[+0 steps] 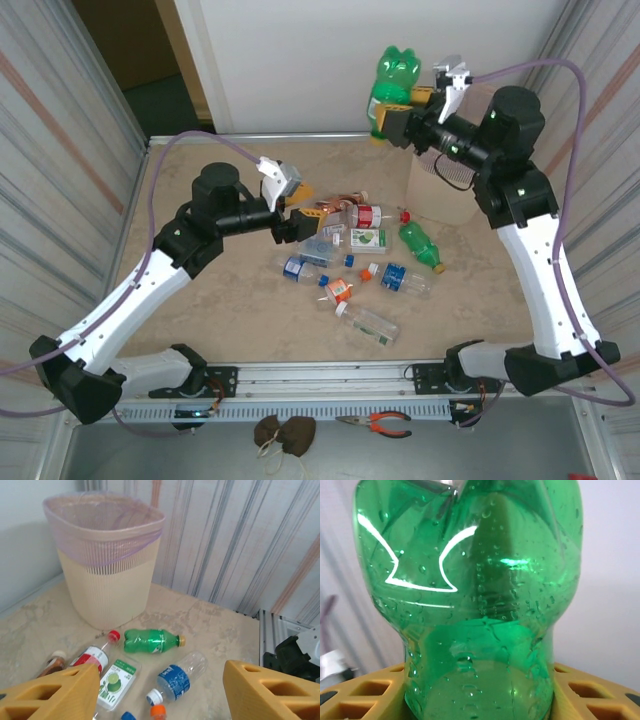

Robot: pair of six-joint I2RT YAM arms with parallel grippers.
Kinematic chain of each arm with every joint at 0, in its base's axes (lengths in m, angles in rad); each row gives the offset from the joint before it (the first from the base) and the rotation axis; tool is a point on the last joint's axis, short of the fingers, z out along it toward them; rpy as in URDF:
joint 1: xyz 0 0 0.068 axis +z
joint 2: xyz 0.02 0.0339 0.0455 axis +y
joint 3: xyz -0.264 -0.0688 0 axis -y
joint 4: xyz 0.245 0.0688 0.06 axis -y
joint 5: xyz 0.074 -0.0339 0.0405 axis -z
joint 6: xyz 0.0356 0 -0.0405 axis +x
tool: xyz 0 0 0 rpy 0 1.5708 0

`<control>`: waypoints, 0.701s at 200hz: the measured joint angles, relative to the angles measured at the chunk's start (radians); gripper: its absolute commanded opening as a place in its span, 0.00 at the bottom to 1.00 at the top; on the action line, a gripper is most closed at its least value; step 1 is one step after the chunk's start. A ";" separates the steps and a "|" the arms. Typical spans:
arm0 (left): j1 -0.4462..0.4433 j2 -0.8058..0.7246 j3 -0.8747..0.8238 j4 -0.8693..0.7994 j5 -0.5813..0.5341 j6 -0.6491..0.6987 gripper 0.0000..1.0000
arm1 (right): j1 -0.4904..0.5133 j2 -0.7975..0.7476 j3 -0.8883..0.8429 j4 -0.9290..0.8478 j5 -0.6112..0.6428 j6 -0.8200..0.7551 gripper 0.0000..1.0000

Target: Put the plastic bottles in the bin

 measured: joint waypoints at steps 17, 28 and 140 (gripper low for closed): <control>0.000 -0.002 -0.010 -0.024 -0.023 0.002 0.65 | -0.063 0.051 0.053 -0.072 0.029 0.000 0.52; 0.000 -0.005 -0.024 -0.041 -0.038 0.002 0.65 | -0.103 0.082 0.079 -0.111 0.048 0.000 0.52; 0.000 -0.014 -0.061 -0.108 -0.076 0.002 0.64 | -0.385 0.415 0.352 -0.500 0.359 -0.058 0.51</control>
